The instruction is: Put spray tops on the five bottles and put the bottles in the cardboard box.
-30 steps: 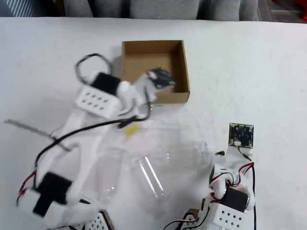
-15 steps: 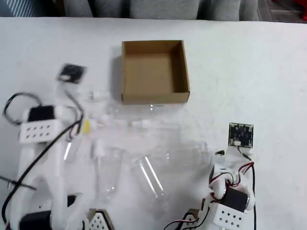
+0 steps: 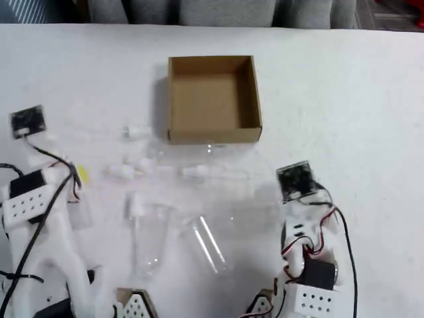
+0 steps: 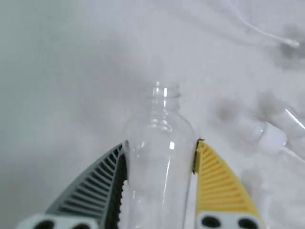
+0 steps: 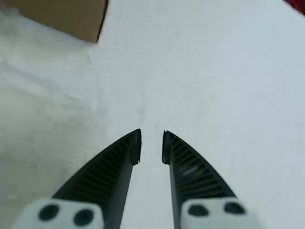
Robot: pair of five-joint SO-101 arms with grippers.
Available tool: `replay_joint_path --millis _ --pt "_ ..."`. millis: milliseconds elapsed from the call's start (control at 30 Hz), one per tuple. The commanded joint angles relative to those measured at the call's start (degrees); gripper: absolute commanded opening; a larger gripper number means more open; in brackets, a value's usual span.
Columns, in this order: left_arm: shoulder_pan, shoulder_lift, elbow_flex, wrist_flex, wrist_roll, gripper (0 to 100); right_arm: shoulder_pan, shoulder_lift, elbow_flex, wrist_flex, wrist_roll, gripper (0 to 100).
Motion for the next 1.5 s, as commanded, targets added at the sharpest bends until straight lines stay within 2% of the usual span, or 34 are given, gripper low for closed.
replay_joint_path --millis 0,100,267,533,667,933,1067,1133,1300,1467 --pt "-1.0 -2.1 -0.6 -1.8 1.8 4 -7.0 0.9 -8.3 0.6 1.3 5.5" --pt "-0.7 -2.1 -0.4 -2.0 1.7 4 -10.9 7.7 -15.1 1.0 1.4 5.5" --pt "-0.7 -1.7 0.5 -5.4 1.8 4 -17.3 30.5 -29.6 2.4 1.1 5.5" --pt "-1.0 0.1 2.3 -8.4 1.5 4 -35.0 57.7 -49.8 11.6 1.8 6.0" --pt "-0.8 0.0 2.5 -8.4 1.5 4 -40.2 67.6 -53.0 13.8 11.3 6.0" --pt "1.2 0.0 3.2 -8.8 0.5 4 -41.7 81.8 -59.5 13.5 20.8 6.2" --pt "1.4 0.0 3.3 -8.5 -2.3 4 -41.5 87.6 -63.0 13.5 23.6 13.6" --pt "1.5 0.0 3.3 -8.5 -2.5 4 -41.6 90.2 -64.3 12.5 24.5 17.0" --pt "2.1 0.0 3.3 -8.8 -2.6 4 -40.3 95.0 -65.8 10.2 25.7 13.1" --pt "3.2 0.0 3.3 -8.8 -2.7 4 -39.5 96.6 -65.8 7.0 25.8 14.6"
